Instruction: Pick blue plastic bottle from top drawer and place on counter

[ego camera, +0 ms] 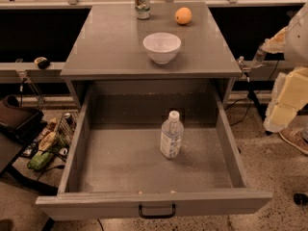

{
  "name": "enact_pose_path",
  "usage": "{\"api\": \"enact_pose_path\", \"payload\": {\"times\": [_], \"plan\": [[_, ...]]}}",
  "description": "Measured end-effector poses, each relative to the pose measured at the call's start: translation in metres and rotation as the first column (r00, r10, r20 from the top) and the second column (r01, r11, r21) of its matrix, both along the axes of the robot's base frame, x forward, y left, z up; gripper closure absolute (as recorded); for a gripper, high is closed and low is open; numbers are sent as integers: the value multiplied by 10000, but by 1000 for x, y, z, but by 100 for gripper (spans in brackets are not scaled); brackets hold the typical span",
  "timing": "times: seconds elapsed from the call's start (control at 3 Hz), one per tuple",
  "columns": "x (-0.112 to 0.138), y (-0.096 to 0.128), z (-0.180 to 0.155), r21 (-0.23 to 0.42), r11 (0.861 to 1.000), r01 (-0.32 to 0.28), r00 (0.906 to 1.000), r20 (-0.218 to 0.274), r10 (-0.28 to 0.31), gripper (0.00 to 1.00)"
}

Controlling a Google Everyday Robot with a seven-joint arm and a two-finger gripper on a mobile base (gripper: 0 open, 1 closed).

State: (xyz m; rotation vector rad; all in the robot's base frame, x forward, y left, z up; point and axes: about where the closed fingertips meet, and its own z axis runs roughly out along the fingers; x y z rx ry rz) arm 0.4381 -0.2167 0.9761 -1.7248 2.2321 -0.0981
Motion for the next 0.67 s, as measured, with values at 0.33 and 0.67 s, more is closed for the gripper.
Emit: {"api": "enact_pose_path", "payload": {"times": [0.33,0.67], "plan": [[0,0,0,3,10000,-1,10000,3,1,0],[14,5,-15,548,9979,-336,9985,447,311,0]]}}
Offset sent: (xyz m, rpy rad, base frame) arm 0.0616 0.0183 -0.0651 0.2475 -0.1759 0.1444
